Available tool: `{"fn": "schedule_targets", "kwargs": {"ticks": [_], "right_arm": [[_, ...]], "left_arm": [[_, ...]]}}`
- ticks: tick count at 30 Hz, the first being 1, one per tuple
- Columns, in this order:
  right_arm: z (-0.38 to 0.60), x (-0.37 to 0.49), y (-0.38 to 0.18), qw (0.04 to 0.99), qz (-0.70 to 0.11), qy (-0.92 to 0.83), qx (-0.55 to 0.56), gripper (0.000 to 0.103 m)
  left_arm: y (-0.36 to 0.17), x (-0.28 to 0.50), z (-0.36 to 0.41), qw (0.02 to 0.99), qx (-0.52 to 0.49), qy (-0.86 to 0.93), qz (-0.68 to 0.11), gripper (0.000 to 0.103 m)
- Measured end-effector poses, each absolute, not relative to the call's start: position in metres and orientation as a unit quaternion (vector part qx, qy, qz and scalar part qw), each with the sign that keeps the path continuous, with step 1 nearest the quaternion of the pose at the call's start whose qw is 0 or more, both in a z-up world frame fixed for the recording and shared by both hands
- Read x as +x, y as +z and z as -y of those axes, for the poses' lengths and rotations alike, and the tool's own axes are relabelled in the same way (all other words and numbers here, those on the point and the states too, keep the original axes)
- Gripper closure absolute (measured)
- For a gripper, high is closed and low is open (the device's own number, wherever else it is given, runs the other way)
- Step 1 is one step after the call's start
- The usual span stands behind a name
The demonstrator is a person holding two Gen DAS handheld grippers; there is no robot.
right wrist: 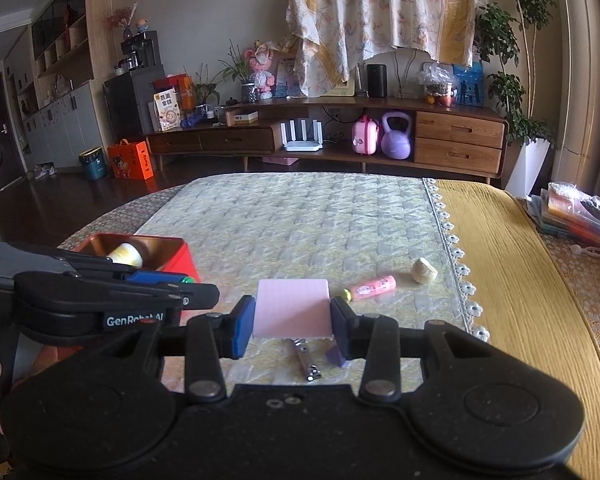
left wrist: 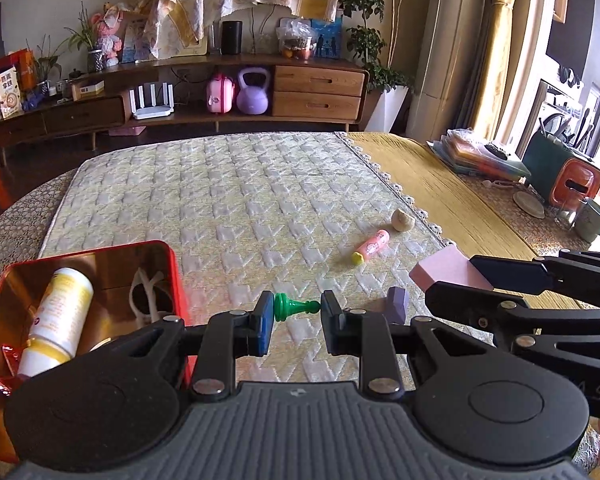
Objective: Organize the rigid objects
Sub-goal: 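Carry the green stamp and pink note pad over the red tin box with both tools, then lower the stamp into the box and open the left tool while the right tool releases the pad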
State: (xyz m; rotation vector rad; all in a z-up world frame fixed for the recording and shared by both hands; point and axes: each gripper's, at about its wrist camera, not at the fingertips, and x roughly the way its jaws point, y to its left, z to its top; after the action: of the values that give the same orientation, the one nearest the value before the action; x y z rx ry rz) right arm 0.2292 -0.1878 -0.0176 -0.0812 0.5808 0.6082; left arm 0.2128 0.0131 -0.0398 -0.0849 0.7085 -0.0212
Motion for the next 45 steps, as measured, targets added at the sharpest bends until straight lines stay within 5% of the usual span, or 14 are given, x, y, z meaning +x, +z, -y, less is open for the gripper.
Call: {"fn": "schedule_targets", "kwargs": {"ticks": [25, 45], "right_arm": [[0.06, 0.193, -0.015, 0.883, -0.287, 0.362, -0.079, 0.063], [-0.024, 0.247, -0.057, 0.853, -0.325, 0.382, -0.146, 0.063]], "left_arm": [[-0.041, 0.14, -0.159, 0.933, -0.083, 0.062, -0.344, 0.079], [-0.065, 0.205, -0.212, 0.921, -0.102, 0.12, -0.356, 0.079]]}}
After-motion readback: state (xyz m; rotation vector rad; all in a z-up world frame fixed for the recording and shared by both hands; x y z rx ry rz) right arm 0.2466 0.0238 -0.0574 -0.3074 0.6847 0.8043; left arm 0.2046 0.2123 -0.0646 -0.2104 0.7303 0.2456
